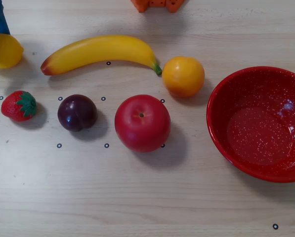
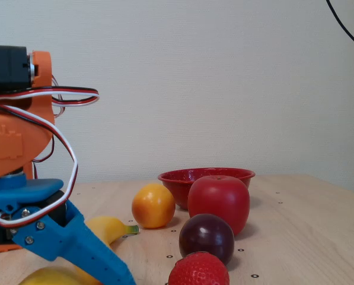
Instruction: Put the lemon in the red bowl.
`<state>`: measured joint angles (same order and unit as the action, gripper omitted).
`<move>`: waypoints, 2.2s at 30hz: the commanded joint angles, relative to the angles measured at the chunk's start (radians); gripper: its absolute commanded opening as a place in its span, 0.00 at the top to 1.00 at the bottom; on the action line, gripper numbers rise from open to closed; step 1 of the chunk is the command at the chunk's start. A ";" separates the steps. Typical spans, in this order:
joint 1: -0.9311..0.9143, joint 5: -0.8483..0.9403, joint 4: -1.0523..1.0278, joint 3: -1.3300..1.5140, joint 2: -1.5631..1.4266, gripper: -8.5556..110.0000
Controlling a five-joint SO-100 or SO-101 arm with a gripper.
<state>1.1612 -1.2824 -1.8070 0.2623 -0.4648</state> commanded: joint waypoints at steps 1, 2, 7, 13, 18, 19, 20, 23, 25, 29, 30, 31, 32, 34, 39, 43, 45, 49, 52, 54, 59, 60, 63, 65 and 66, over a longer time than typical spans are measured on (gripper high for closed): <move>-0.012 -0.031 -0.087 -0.115 -0.064 0.52; -0.012 -0.031 -0.086 -0.115 -0.064 0.52; -0.012 -0.028 -0.086 -0.120 -0.064 0.54; -0.008 -0.035 -0.086 -0.120 -0.064 0.60; -0.008 -0.035 -0.087 -0.123 -0.064 0.61; -0.008 -0.034 -0.087 -0.123 -0.064 0.62; -0.008 -0.035 -0.089 -0.123 -0.064 0.63; -0.009 -0.034 -0.089 -0.123 -0.066 0.65; -0.011 -0.034 -0.089 -0.123 -0.066 0.67; -0.012 -0.040 -0.089 -0.123 -0.067 0.72; -0.012 -0.044 -0.089 -0.123 -0.067 0.74; -0.012 -0.048 -0.089 -0.123 -0.067 0.75; -0.012 -0.051 -0.089 -0.123 -0.067 0.77; -0.012 -0.057 -0.089 -0.120 -0.067 0.80; -0.011 -0.046 -0.089 -0.124 -0.072 0.93; -0.025 0.017 -0.091 -0.133 -0.112 0.93; -0.040 0.046 -0.091 -0.123 -0.155 0.93; -0.077 0.104 -0.091 -0.023 -0.299 0.93; -0.110 0.156 -0.091 0.107 -0.448 0.93; -0.137 0.190 -0.091 0.198 -0.552 0.93; -0.218 0.275 -0.091 0.419 -0.802 0.93; -0.238 0.296 -0.091 0.459 -0.848 0.93; -0.310 0.365 -0.091 0.568 -0.976 0.93; -0.370 0.422 -0.091 0.632 -1.052 0.93; -0.403 0.453 -0.091 0.663 -1.089 0.93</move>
<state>0.8360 -0.8989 -1.8070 0.9495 -1.3837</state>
